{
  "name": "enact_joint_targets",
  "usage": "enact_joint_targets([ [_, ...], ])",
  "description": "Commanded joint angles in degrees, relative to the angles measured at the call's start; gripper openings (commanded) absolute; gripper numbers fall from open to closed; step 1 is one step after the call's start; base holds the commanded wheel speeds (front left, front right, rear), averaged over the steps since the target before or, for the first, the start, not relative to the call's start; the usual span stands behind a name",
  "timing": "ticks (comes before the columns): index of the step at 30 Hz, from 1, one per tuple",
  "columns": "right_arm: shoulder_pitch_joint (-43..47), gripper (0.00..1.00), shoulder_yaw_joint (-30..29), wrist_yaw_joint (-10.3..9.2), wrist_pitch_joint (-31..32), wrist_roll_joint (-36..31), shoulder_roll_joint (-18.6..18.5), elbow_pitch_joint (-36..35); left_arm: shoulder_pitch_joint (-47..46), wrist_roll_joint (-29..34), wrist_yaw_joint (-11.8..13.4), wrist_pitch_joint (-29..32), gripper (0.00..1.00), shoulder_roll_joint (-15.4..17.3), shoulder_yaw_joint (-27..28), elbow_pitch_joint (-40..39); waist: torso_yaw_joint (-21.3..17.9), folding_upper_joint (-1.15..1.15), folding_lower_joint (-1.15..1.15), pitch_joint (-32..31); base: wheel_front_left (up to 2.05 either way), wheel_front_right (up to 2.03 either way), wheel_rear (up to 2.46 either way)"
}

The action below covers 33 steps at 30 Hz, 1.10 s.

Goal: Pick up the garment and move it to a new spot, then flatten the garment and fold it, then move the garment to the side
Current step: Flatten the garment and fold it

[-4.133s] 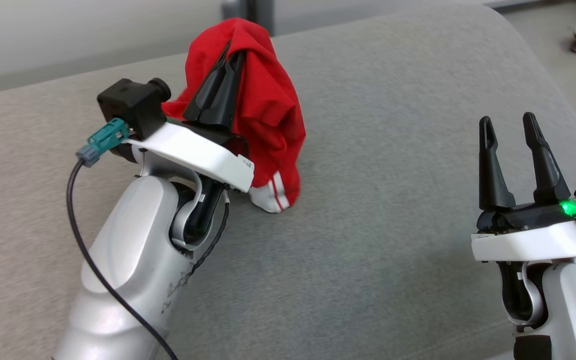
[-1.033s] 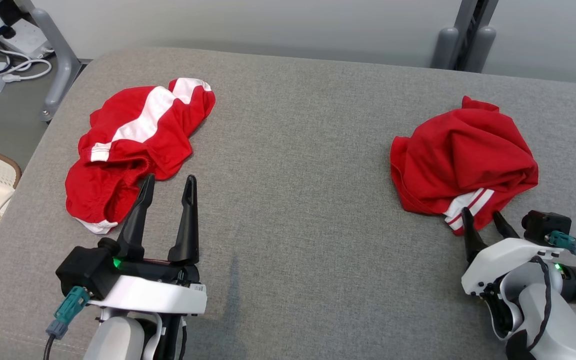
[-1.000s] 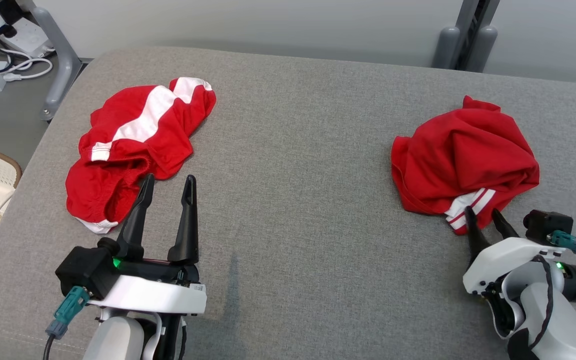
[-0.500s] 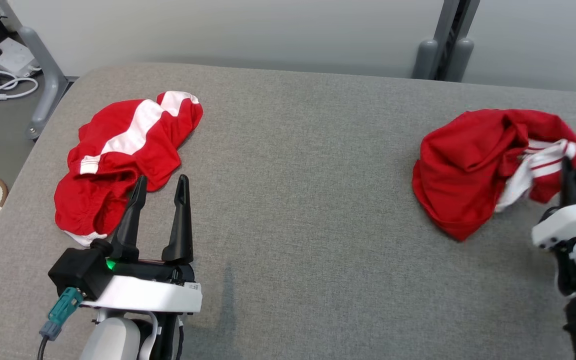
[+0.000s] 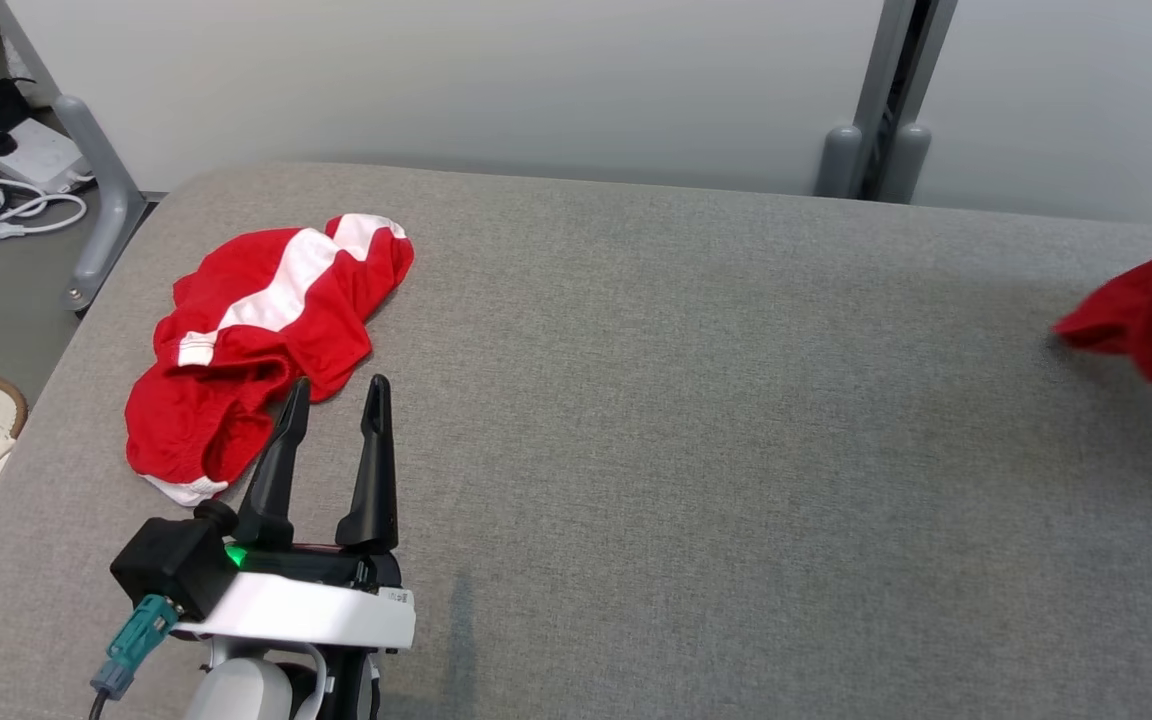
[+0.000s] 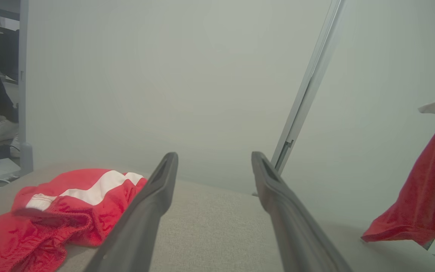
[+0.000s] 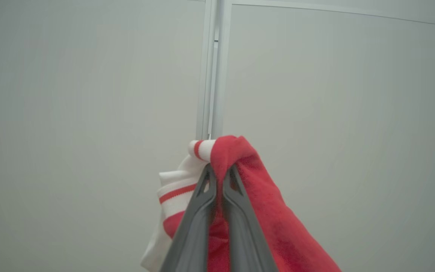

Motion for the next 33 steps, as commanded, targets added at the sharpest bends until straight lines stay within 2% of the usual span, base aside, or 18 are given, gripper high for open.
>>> enact_joint_targets([
  [1,-0.43,0.00,1.46,0.01,0.43,-0.16,0.51,-0.63,0.31,-0.36,0.36,0.00,1.00,0.24,0.07,-0.14,0.51,0.00,0.00,-0.18,0.00,0.00,0.00],
  [5,-1.22,0.00,12.84,0.01,4.85,2.29,3.04,-2.27,0.99,-0.92,0.41,0.00,1.00,0.24,-0.20,-0.18,2.02,0.00,0.00,0.05,0.00,0.00,0.00],
  [9,2.07,0.00,21.80,0.00,8.74,5.18,5.45,0.91,0.57,-1.35,0.35,0.00,1.00,0.25,-1.03,0.06,4.22,0.00,0.00,0.63,0.00,0.00,0.00],
  [13,6.11,0.00,26.14,0.00,10.26,8.22,7.82,7.08,-0.33,-1.57,0.40,0.00,1.00,0.25,-1.72,0.27,6.73,0.00,0.00,1.10,0.00,0.00,0.00],
  [17,9.29,0.00,28.14,0.00,8.53,9.74,9.57,13.74,-0.35,-1.23,0.38,0.00,1.00,0.23,-1.29,0.45,7.89,0.00,0.00,1.37,0.00,0.00,0.00],
  [18,9.69,1.00,28.94,0.00,8.08,9.13,9.91,15.34,-0.14,-1.14,0.34,0.00,1.00,0.20,-1.17,0.51,8.01,0.00,0.00,1.40,0.00,0.00,0.00],
  [23,10.16,1.00,33.81,0.00,6.40,11.75,11.43,19.77,0.50,-0.63,0.15,0.00,1.00,0.21,-0.66,0.71,7.57,0.00,0.00,1.30,0.00,0.00,0.00],
  [28,9.29,1.00,36.36,0.00,3.89,13.93,11.54,20.42,0.76,-0.54,-0.11,0.00,1.00,0.22,-0.02,0.54,5.05,0.00,0.00,0.38,0.00,0.00,0.00],
  [33,10.38,1.00,35.62,0.00,-0.54,14.03,8.93,17.77,1.10,-0.90,-0.10,0.00,1.00,0.23,0.73,-0.21,1.28,0.00,0.00,-0.89,0.00,0.00,0.00],
])
